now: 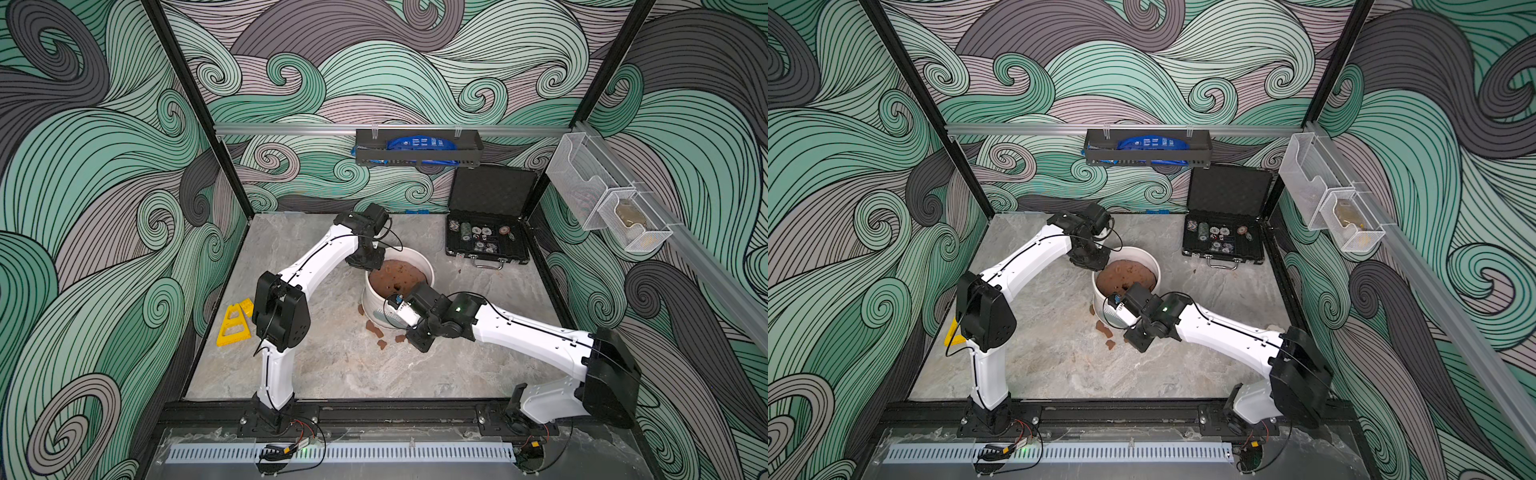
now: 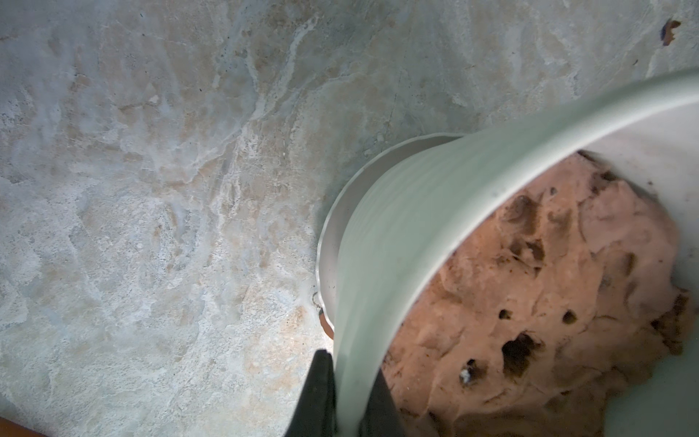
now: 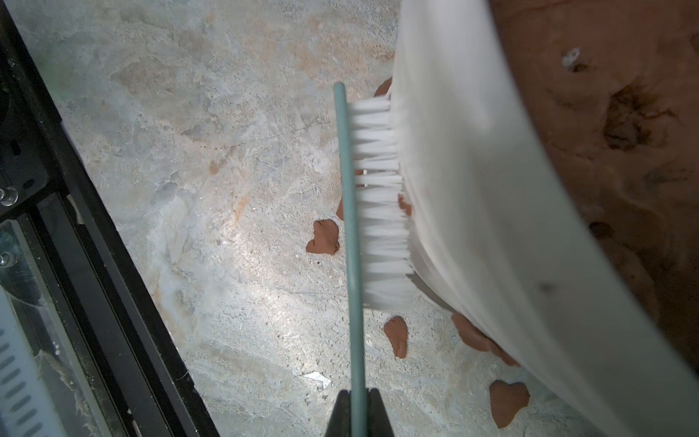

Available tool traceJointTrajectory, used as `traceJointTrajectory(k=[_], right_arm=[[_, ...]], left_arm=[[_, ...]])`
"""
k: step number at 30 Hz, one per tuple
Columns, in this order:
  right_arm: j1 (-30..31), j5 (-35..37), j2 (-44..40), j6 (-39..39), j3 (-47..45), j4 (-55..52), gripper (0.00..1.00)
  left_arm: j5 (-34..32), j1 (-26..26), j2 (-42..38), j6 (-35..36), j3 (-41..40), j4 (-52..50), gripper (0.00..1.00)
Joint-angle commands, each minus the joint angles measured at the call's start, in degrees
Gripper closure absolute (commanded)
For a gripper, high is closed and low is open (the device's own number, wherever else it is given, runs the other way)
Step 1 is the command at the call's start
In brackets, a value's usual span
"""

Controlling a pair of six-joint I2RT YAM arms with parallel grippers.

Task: Scrub the dried mud off the ceramic pot
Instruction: Brush off the soil from the pot.

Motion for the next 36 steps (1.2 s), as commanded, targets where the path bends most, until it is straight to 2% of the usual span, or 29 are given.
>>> traceJointTrajectory(k=[1,14,18,24,28,36], right_arm=[[1.0,2.8,0.0,7.2,-0.1,-1.1,1.00],[5.5,3.7,0.8,14.8,-2.0,-1.5,1.00],[6.5,1.1,1.0,15.0,-1.8,-2.1,1.00],[8.4,2.7,-2.8,9.4,1.2,-2.4,1.00],[8.1,3.5,-5.9,2.0,1.2,-0.5,1.00],[1.9,1.8,-6.8,-10.7,1.5,-0.7,1.00]], left_arm=[[2.8,1.3,3.6,-0.9,0.6,3.2,0.97],[3.3,1.5,3.8,-0.2,1.1,4.1,0.97],[3.7,1.7,3.9,0.4,1.3,4.6,0.97],[3.4,2.4,5.4,6.7,3.0,5.1,0.97],[5.0,3.4,7.7,12.5,7.0,2.9,0.99],[10.2,3.9,8.6,19.6,9.5,3.3,1.00]])
